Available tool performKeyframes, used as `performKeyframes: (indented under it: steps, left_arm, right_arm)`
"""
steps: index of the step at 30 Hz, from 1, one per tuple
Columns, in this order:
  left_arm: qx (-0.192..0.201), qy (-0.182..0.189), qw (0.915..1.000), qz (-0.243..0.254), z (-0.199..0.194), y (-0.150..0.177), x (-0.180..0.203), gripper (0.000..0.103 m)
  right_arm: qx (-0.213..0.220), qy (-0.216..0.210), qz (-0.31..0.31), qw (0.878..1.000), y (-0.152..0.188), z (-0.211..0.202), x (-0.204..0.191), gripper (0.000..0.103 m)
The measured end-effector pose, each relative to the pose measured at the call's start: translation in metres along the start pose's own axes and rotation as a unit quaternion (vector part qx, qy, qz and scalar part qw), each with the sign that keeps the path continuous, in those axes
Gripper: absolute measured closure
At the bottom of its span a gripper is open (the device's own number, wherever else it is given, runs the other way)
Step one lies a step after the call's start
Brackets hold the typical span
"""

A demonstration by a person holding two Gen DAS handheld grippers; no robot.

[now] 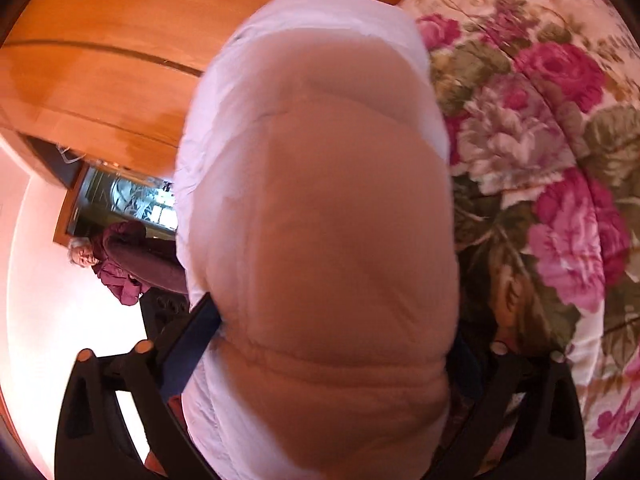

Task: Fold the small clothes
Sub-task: 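Grasp the lavender jacket bundle with both grippers and lift it off the bedspread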

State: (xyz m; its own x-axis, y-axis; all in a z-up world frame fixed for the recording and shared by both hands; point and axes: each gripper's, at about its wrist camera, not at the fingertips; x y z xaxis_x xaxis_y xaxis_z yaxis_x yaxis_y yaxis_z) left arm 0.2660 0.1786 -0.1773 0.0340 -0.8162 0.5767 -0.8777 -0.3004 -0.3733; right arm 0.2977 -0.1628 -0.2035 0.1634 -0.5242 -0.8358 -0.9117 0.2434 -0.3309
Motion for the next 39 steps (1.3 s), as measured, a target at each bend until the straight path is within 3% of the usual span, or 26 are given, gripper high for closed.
performKeyframes:
  steps: [1, 3, 11, 16, 20, 24, 27, 33, 39]
  left_arm:
    - [-0.001, -0.003, 0.9999, 0.011, 0.002, 0.001, 0.006, 0.005]
    - [-0.004, 0.016, 0.9997, 0.015, 0.005, 0.002, 0.016, 0.019]
    - [-0.005, 0.041, 0.9973, 0.062, 0.034, 0.009, 0.074, 0.023]
    - [-0.023, 0.053, 0.9931, 0.102, 0.066, 0.008, 0.120, 0.023]
    - [-0.029, 0.044, 0.9902, 0.130, 0.082, 0.005, 0.141, 0.019]
    - [-0.036, 0.044, 0.9900, 0.129, 0.082, 0.001, 0.140, 0.017]
    - [-0.038, 0.065, 0.9911, 0.110, 0.074, 0.000, 0.133, 0.017]
    - [-0.072, 0.145, 0.9849, 0.061, 0.054, 0.012, 0.118, 0.013]
    - [-0.107, 0.165, 0.9778, 0.071, 0.057, 0.024, 0.123, 0.009]
  right_arm:
    - [0.008, -0.002, -0.002, 1.000, 0.001, -0.004, -0.002, 0.028]
    - [0.027, -0.013, -0.007, 1.000, 0.001, -0.015, -0.006, 0.046]
    - [0.108, 0.018, -0.036, 0.993, 0.005, -0.082, -0.007, 0.051]
    - [0.148, 0.033, 0.001, 0.988, 0.014, -0.122, 0.028, 0.050]
    - [0.156, 0.026, 0.043, 0.986, 0.025, -0.135, 0.060, 0.042]
    - [0.146, 0.029, 0.052, 0.987, 0.028, -0.140, 0.069, 0.020]
    - [0.125, 0.032, 0.036, 0.991, 0.024, -0.137, 0.060, 0.010]
    - [0.096, 0.013, 0.039, 0.995, 0.021, -0.136, 0.063, 0.006]
    - [0.090, 0.003, 0.051, 0.995, 0.025, -0.132, 0.079, 0.006]
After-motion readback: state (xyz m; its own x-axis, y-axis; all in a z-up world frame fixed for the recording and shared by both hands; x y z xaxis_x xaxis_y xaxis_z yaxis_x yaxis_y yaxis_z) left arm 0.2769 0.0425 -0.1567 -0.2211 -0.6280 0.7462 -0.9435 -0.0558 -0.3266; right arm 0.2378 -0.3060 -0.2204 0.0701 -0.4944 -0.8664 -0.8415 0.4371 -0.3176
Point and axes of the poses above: each gripper's, at about its wrist camera, not at the fingertips, and z roughly the way its jaws point, x to its right, y to its underside, and after that the axes turned 1 degree about -y, right-handed
